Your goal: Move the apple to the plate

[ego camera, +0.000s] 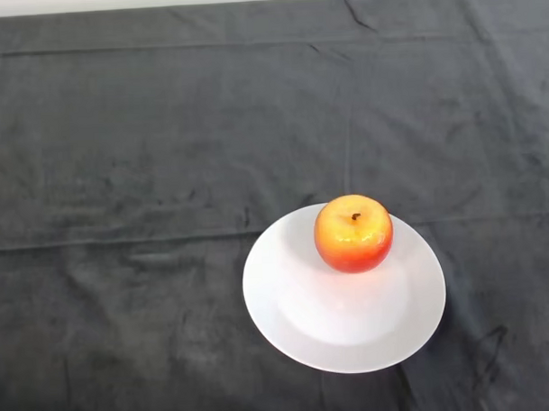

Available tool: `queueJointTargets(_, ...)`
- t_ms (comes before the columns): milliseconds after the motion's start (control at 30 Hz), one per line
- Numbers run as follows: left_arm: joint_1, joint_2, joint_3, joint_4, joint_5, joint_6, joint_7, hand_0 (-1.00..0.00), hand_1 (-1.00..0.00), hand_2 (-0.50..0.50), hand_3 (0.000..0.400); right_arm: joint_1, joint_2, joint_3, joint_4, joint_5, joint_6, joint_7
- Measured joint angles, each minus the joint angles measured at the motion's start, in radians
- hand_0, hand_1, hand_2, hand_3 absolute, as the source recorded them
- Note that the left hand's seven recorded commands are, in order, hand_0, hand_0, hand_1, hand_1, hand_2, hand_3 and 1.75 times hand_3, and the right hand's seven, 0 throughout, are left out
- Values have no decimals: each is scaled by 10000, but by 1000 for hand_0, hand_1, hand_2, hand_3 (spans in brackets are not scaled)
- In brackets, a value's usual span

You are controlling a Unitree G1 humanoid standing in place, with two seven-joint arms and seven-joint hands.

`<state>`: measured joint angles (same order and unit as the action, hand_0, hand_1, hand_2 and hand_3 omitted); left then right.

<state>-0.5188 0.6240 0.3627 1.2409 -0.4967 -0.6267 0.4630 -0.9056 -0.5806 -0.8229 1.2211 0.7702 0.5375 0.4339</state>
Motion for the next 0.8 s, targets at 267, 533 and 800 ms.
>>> queueJointTargets(267,-1,0,167,-1,-102,67,-35,0,0,0,0,0,0,0,0,0,0,0)
queueJointTargets(533,-1,0,491,-3,-99,153,-109,0,0,0,0,0,0,0,0,0,0,0)
queueJointTargets(800,-1,0,505,-5,-63,184,-233,0,0,0,0,0,0,0,0,0,0,0)
